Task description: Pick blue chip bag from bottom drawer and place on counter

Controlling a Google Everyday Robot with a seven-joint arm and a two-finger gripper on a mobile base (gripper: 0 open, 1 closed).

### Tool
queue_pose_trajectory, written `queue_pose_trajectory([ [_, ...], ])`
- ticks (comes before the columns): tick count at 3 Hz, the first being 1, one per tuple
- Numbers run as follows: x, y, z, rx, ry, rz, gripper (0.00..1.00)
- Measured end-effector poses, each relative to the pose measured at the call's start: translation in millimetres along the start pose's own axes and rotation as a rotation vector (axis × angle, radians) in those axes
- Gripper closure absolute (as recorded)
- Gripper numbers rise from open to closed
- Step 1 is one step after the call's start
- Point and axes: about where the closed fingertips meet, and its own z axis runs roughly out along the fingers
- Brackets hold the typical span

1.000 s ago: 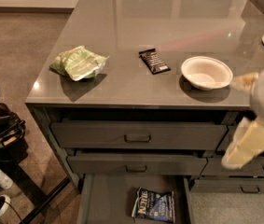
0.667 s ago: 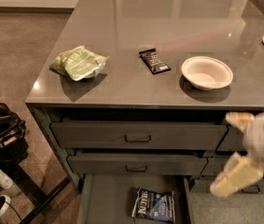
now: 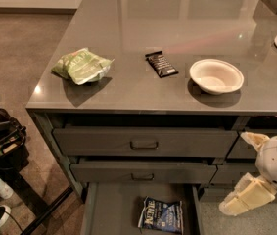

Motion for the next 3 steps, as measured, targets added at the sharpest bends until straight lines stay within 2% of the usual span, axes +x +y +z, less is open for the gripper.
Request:
queue_pose_trajectory([
  [1,9.0,6.0,37.0,-0.036,-0.059,0.050,0.00],
  [3,-2.7,0.5,174.9,-0.160,-0.319,0.095,0.00],
])
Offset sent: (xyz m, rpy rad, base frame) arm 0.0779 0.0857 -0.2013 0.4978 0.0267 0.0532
